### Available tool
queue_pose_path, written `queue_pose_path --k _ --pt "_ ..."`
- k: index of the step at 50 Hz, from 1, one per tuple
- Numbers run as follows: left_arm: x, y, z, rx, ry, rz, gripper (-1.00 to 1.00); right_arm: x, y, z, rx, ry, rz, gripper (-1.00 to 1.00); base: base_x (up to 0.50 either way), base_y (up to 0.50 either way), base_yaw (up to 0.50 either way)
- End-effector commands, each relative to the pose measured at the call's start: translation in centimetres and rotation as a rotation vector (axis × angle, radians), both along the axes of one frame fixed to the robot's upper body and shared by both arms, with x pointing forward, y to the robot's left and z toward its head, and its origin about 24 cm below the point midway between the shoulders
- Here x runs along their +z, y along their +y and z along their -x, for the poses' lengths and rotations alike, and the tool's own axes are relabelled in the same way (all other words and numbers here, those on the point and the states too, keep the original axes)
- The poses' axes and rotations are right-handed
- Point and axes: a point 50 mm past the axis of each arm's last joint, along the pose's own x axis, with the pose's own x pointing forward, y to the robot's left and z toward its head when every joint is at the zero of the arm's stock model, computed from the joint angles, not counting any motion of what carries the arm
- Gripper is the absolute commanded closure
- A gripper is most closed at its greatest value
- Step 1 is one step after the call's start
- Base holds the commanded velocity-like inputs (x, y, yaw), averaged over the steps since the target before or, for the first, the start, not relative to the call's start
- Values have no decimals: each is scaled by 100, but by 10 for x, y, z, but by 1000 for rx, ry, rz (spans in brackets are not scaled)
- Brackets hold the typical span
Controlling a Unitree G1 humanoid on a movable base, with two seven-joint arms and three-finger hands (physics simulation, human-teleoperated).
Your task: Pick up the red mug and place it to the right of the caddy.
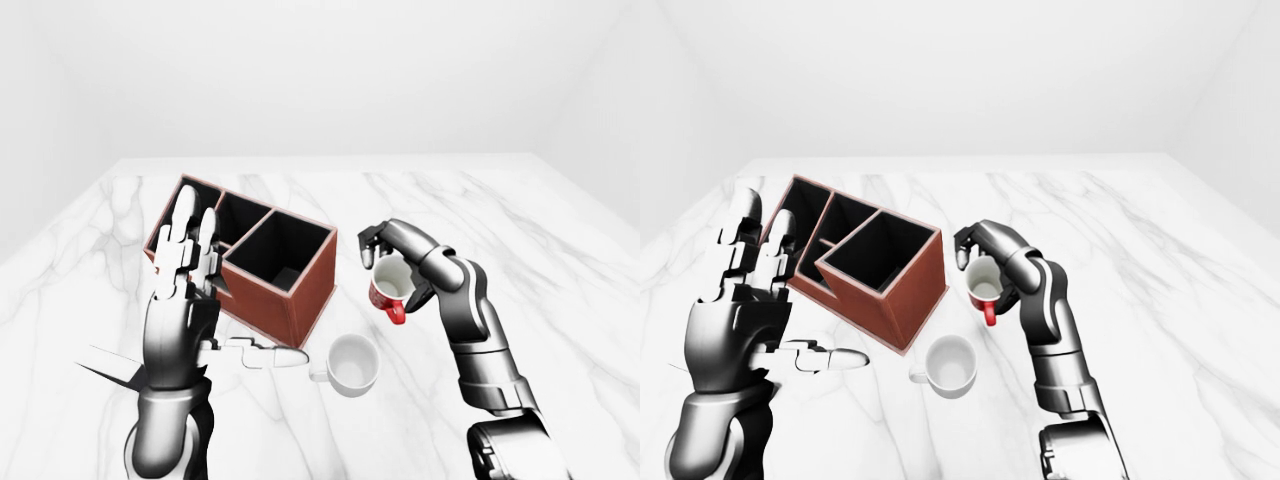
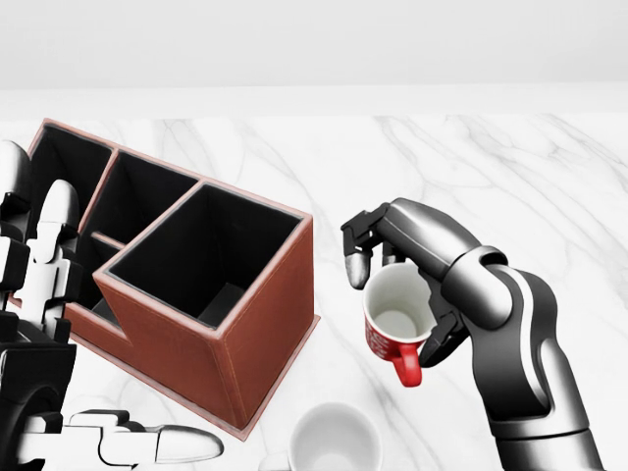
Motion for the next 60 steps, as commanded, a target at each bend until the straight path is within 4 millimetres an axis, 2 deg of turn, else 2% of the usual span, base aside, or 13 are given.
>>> queue_pose_path --k 1,15,40,60 --pt "-1 0 0 -1 6 1 -100 -11 6 -4 -11 24 -46 100 0 0 0" --pt "-3 0 -2 -1 13 0 -100 -19 5 -13 -44 40 -80 100 0 0 0" --pt "-3 1 -1 1 14 2 -100 -41 16 -8 -47 86 -102 100 0 0 0" --pt "0 1 0 -1 -2 2 -100 -35 17 -14 -50 76 -117 100 0 0 0"
